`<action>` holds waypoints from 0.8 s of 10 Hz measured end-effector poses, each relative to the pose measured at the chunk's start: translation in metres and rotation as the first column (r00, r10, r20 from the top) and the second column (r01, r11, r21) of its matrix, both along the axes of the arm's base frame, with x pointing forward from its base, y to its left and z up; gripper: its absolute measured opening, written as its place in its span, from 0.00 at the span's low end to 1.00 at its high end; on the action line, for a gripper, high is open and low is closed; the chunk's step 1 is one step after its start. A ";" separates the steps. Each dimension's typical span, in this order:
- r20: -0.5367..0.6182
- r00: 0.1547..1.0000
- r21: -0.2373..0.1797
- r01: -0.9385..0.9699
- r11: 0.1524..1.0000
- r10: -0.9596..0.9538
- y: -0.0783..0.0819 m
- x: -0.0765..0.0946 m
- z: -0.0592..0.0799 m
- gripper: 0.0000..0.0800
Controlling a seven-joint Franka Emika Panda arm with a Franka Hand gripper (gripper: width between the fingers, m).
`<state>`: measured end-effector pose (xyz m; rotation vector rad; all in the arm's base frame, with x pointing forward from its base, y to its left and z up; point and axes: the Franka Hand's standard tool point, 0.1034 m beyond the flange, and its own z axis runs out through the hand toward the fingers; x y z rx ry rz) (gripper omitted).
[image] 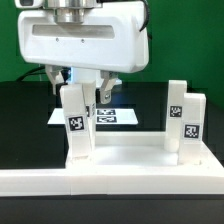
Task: Assemble desk
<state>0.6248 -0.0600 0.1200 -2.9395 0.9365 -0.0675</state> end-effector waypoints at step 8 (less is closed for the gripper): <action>0.030 0.980 0.000 -0.196 0.981 0.196 -0.007 0.008 0.005 0.48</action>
Offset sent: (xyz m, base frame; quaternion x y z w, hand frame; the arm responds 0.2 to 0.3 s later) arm 0.0126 0.0104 0.0116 0.0334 -0.0012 -0.1787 0.9833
